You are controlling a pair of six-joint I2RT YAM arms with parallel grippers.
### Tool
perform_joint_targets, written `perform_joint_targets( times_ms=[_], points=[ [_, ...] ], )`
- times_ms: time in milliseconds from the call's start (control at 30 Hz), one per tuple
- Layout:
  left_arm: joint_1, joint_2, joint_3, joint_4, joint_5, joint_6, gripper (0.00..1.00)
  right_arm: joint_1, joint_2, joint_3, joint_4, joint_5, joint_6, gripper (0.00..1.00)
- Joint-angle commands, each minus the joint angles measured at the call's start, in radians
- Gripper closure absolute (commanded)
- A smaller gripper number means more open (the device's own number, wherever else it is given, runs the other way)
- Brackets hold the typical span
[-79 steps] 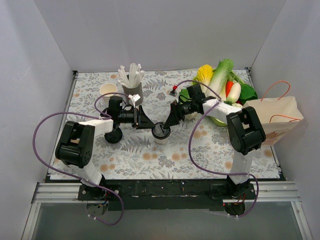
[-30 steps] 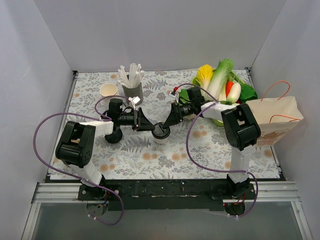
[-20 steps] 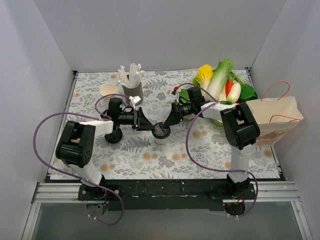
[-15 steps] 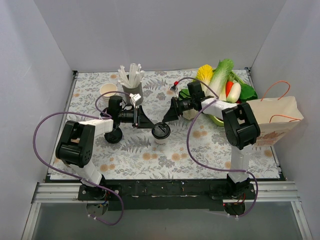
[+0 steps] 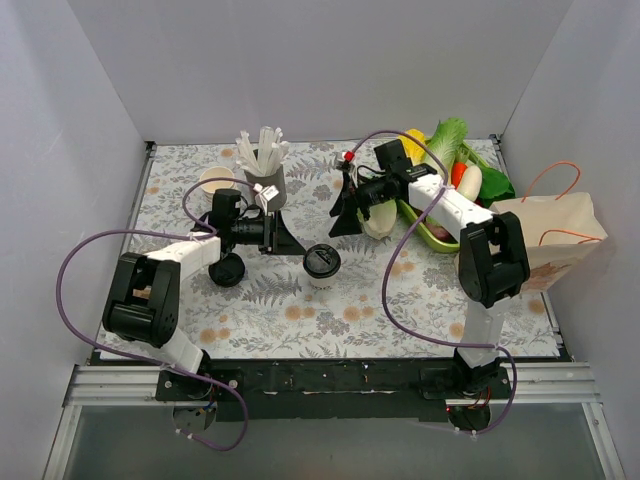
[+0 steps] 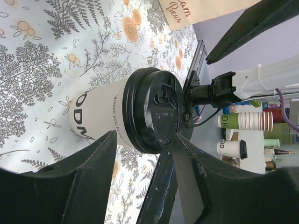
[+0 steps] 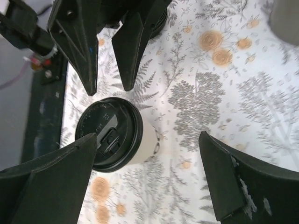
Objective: Pack the takeout coffee
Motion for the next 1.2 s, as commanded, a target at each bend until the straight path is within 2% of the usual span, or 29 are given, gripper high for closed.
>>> perform_joint_targets(
  times_ms=[0, 100, 233, 367, 667, 1167],
  points=[
    [0.016, -0.067, 0.015, -0.071, -0.037, 0.021, 0.51, 0.021, 0.002, 0.124, -0.336, 0.08, -0.444, 0.02],
    [0.028, -0.061, 0.0, -0.022, -0.033, -0.044, 0.52, 0.038, 0.024, 0.19, -0.452, 0.105, -0.549, 0.02],
    [0.045, -0.052, -0.016, 0.026, -0.014, -0.072, 0.52, 0.092, 0.03, 0.242, -0.607, 0.172, -0.78, 0.02],
    [0.047, -0.036, -0.01, 0.035, -0.022, -0.074, 0.52, 0.15, 0.022, 0.242, -0.685, 0.221, -0.889, 0.02],
    [0.047, 0.004, 0.0, 0.051, -0.053, -0.083, 0.52, 0.205, 0.013, 0.238, -0.683, 0.263, -0.929, 0.02],
    [0.047, 0.036, -0.031, 0.104, -0.034, -0.123, 0.53, 0.234, 0.033, 0.247, -0.623, 0.274, -0.899, 0.06]
  ],
)
